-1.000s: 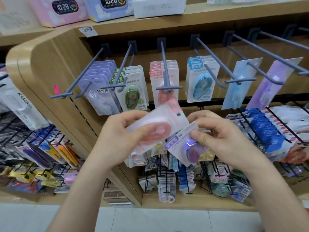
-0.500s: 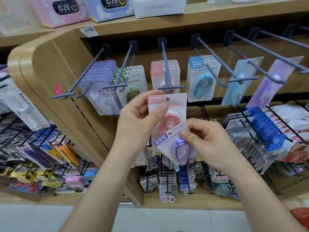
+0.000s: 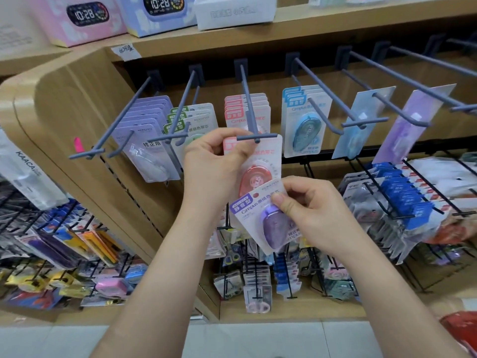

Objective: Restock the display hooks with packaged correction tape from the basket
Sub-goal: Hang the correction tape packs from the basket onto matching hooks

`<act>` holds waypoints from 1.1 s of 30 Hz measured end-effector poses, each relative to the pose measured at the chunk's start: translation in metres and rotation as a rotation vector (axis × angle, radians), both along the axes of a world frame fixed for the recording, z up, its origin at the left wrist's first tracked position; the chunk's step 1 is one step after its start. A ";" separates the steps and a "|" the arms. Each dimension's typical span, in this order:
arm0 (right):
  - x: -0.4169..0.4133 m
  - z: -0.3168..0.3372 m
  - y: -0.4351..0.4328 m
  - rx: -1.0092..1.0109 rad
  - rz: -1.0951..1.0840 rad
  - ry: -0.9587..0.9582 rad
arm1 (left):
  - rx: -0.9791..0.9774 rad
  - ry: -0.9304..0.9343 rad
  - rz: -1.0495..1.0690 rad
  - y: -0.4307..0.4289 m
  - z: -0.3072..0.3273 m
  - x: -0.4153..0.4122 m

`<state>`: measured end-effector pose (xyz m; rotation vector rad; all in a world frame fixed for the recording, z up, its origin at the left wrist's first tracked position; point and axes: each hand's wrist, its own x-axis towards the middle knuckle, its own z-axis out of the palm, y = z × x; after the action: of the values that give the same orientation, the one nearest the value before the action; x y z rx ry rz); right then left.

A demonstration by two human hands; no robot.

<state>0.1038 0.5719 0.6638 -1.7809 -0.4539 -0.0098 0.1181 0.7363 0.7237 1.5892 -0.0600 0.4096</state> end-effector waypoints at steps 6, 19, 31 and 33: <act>0.001 -0.002 0.006 0.038 -0.036 0.029 | -0.139 0.067 -0.074 0.003 -0.007 -0.004; 0.013 -0.017 0.006 0.055 -0.041 0.147 | -0.004 0.007 0.217 0.001 -0.035 0.020; 0.029 -0.024 0.006 0.152 -0.257 0.087 | 0.234 0.183 0.227 0.015 -0.055 0.034; 0.027 -0.022 -0.002 0.205 -0.288 0.096 | 0.323 0.165 0.303 0.011 -0.054 0.040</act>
<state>0.1309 0.5702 0.6419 -1.6226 -0.1197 -0.1658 0.1577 0.7468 0.6698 1.9539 0.2551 0.5211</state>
